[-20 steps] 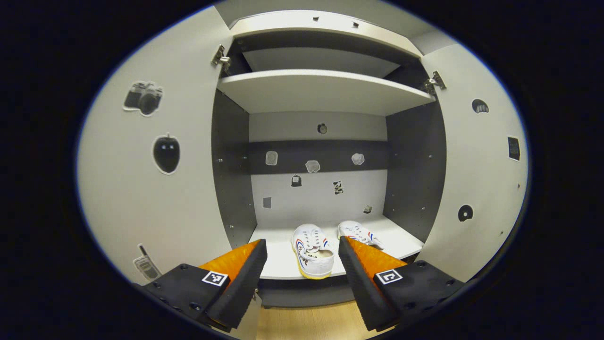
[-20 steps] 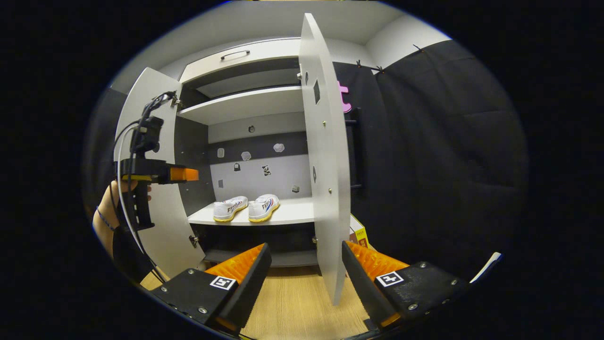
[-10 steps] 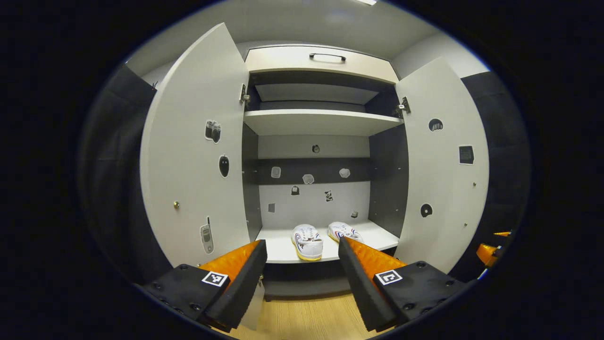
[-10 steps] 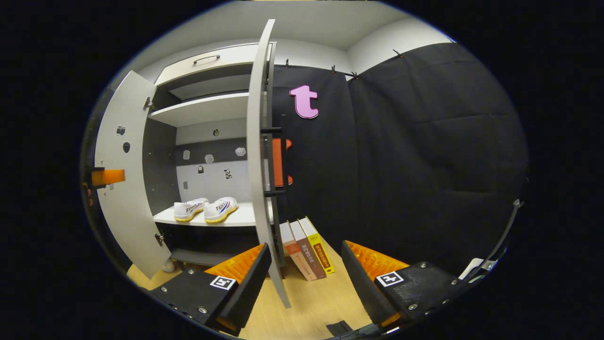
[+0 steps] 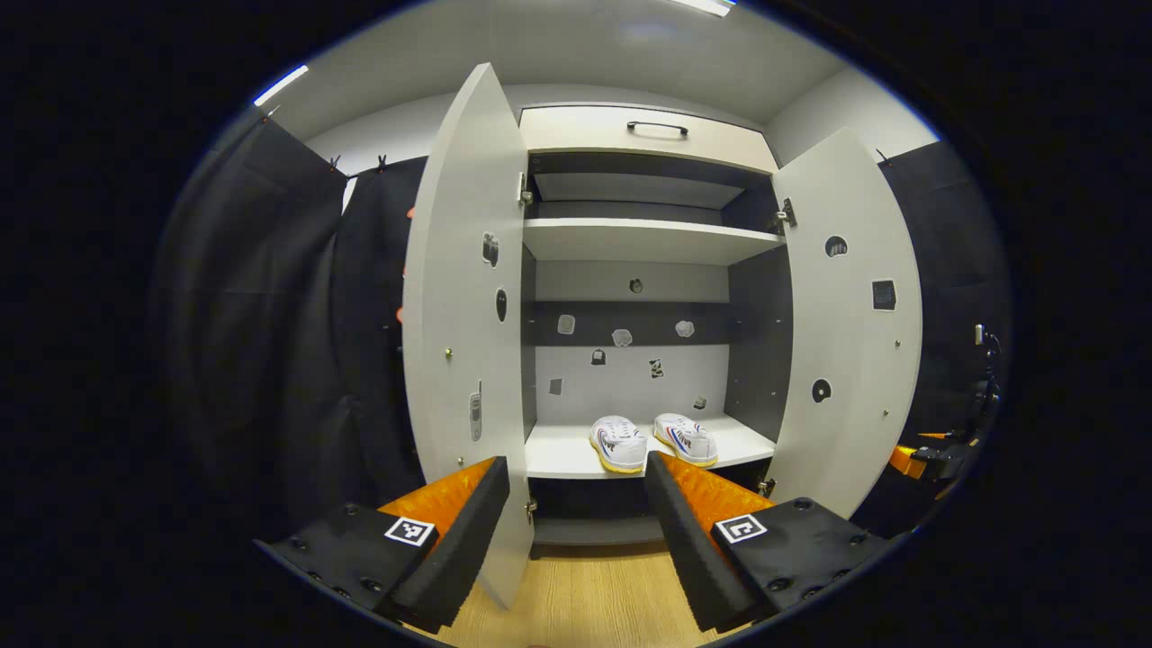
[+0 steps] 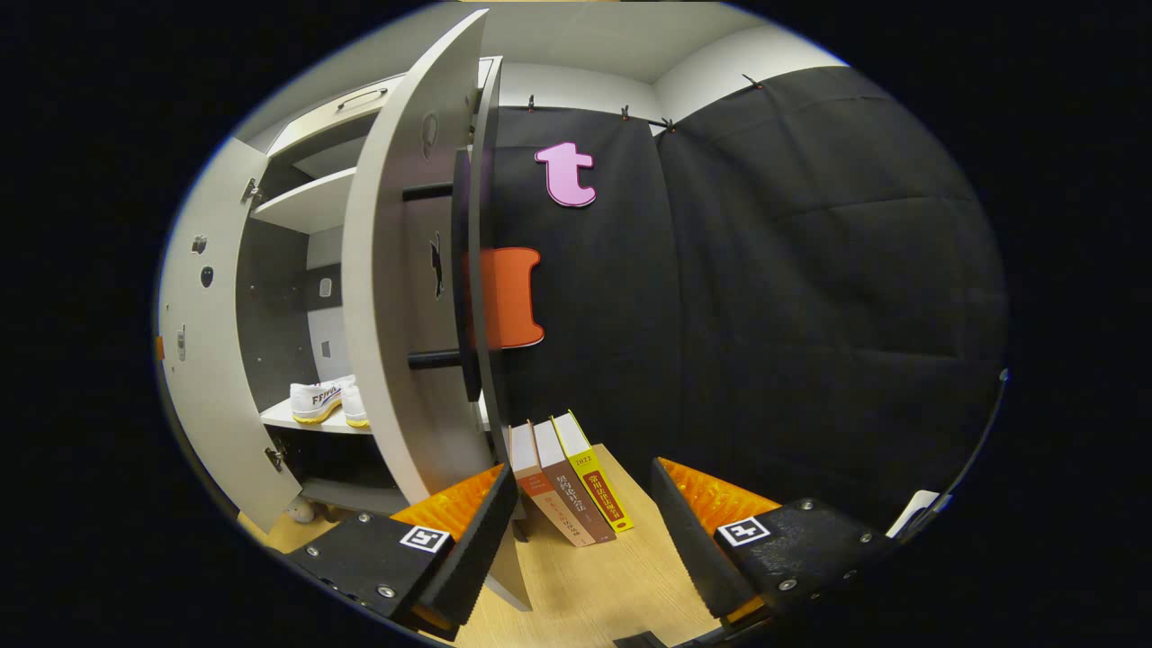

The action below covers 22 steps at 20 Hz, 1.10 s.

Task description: Grab one shoe with the right hand and put it into the shoe cabinet, grab the other shoe with the left hand and put it into the shoe cabinet; then close the right door with the right hand and the left door with the left hand.

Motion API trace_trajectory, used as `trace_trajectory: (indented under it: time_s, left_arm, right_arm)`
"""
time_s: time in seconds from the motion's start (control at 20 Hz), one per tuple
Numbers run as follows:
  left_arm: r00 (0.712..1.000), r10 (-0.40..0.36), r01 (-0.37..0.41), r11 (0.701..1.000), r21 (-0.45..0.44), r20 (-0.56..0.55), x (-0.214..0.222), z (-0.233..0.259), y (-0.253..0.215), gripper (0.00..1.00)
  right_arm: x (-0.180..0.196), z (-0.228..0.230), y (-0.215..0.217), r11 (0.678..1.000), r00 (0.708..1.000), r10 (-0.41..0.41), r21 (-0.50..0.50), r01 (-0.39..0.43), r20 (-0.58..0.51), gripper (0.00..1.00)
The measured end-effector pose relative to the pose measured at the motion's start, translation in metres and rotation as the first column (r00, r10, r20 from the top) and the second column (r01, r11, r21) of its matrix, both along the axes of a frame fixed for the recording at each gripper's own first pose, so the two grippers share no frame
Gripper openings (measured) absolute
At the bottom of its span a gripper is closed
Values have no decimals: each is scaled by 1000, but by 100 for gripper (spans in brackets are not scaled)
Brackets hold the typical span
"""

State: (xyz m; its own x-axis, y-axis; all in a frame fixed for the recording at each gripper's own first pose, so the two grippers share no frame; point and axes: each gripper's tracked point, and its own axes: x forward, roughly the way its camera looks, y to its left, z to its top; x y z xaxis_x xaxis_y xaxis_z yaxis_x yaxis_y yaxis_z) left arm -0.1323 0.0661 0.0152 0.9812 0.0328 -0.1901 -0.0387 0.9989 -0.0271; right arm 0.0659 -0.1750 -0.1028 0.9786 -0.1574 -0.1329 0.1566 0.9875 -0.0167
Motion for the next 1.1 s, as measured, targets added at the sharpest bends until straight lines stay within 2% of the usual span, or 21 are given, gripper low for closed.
trace_trajectory:
  time_s: [0.1,0.35,0.4,0.45,0.5,0.75,1.05,1.1]
  left_arm:
    - [1000,20,-21,1000,-5,-8,-7,-1,11,97]
    - [1000,11,-11,1000,-19,-12,-14,4,22,97]
    - [1000,14,-14,1000,-19,-6,-14,7,26,97]
    - [1000,14,-14,1000,-22,1,-14,10,28,97]
    - [1000,7,-6,1000,-24,4,-15,12,29,98]
    - [1000,-21,21,1000,-11,21,-18,21,38,97]
    - [999,-9,10,1000,-15,38,-18,24,60,96]
    - [999,-10,10,1000,-15,39,-18,24,62,99]
  right_arm:
    - [9,-1,5,1000,1000,20,-1,-20,4,93]
    - [13,7,12,997,998,55,-55,-54,21,92]
    - [12,8,15,996,998,58,-72,-56,21,99]
    - [13,9,18,995,998,58,-84,-56,23,90]
    - [11,9,22,995,998,57,-87,-54,23,89]
    - [12,2,56,996,996,87,-18,-87,15,88]
    - [18,-1,110,986,986,165,-18,-164,14,88]
    - [21,-1,118,984,984,176,-17,-175,14,88]
